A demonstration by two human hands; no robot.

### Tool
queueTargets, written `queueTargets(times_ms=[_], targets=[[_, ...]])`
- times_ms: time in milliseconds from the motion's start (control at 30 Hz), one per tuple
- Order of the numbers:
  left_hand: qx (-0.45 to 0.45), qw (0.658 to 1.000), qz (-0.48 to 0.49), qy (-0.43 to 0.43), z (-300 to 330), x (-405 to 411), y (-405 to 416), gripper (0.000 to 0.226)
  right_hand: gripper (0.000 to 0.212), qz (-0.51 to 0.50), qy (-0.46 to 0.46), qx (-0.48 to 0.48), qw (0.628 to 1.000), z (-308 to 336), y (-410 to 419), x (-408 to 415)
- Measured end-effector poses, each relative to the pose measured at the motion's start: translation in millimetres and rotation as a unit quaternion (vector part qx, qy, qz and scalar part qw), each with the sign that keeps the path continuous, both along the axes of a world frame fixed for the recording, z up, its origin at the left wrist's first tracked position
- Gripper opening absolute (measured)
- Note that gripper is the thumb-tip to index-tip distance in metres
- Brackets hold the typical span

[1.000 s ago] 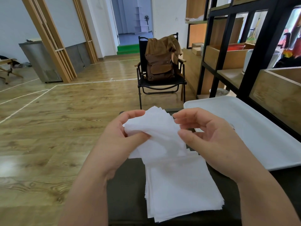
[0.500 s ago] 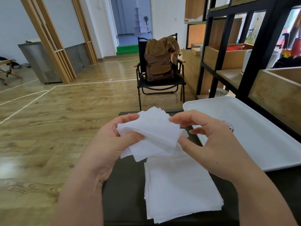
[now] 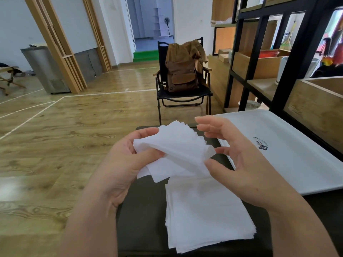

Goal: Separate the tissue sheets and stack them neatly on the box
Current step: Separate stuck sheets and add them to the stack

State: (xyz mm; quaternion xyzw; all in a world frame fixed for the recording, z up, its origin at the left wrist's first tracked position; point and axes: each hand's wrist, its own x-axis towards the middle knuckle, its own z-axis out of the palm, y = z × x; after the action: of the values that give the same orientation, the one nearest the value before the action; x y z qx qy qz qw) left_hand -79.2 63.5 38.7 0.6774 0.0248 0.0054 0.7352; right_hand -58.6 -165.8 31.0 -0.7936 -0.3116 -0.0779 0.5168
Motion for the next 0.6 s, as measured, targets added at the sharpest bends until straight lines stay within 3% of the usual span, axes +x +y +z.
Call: queueTargets(times_ms=[400, 600], targets=[[0.013, 1.000, -0.007, -0.004, 1.4, -1.8, -4.2, 0.063, 0.050, -0.054, -0.015, -0.003, 0.998, -3.5, 7.8, 2.8], [0.083, 0.995, -0.049, -0.002, 1.3, -4.8, -5.8, 0.061, 0.010, -0.097, -0.023, 0.115, 0.988, 3.9, 12.9, 0.3]])
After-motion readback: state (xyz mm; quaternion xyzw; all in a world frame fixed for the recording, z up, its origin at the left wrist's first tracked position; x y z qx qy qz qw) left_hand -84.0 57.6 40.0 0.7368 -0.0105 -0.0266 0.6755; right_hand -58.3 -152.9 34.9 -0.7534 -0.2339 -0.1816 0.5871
